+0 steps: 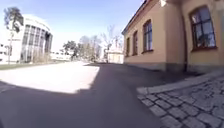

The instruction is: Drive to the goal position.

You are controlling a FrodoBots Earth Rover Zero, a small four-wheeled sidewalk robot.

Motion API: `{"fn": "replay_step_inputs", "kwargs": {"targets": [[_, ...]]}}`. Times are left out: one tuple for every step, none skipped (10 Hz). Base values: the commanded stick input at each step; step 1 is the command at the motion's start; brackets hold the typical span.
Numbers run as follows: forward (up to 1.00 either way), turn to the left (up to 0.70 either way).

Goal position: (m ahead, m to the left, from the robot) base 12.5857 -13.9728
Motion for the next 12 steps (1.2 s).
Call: {"fn": "replay_step_inputs", "kwargs": {"targets": [[0.85, 0.00], [0.85, 0.00], [0.85, 0.00], [0.85, 0.00], [0.85, 0.00], [0.85, 0.00], [0.85, 0.00], [0.85, 0.00], [0.85, 0.00], [0.85, 0.00], [0.85, 0.00], [0.85, 0.00]]}}
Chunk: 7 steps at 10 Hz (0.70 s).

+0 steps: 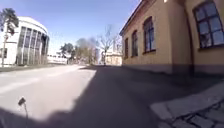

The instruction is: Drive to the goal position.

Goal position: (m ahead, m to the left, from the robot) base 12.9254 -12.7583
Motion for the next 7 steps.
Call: {"fn": "replay_step_inputs", "kwargs": {"targets": [[0.85, 0.00], [0.85, 0.00], [0.85, 0.00], [0.85, 0.00], [0.85, 0.00], [0.85, 0.00], [0.85, 0.00]]}}
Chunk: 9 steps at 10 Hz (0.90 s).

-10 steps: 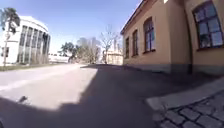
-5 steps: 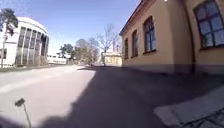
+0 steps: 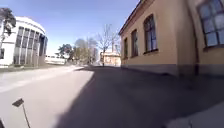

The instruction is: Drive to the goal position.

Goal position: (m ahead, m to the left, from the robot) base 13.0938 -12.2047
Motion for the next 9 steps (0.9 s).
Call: {"fn": "replay_step_inputs", "kwargs": {"targets": [[0.85, 0.00], [0.85, 0.00], [0.85, 0.00], [0.85, 0.00], [0.85, 0.00], [0.85, 0.00], [0.85, 0.00], [0.85, 0.00], [0.85, 0.00]]}}
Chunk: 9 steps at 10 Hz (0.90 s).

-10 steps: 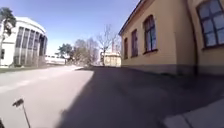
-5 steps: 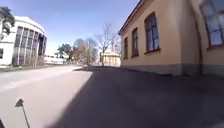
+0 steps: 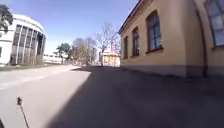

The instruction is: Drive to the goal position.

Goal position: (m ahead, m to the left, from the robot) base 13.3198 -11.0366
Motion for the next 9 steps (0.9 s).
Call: {"fn": "replay_step_inputs", "kwargs": {"targets": [[0.85, 0.00], [0.85, 0.00], [0.85, 0.00], [0.85, 0.00], [0.85, 0.00], [0.85, 0.00], [0.85, 0.00], [0.85, 0.00], [0.85, 0.00]]}}
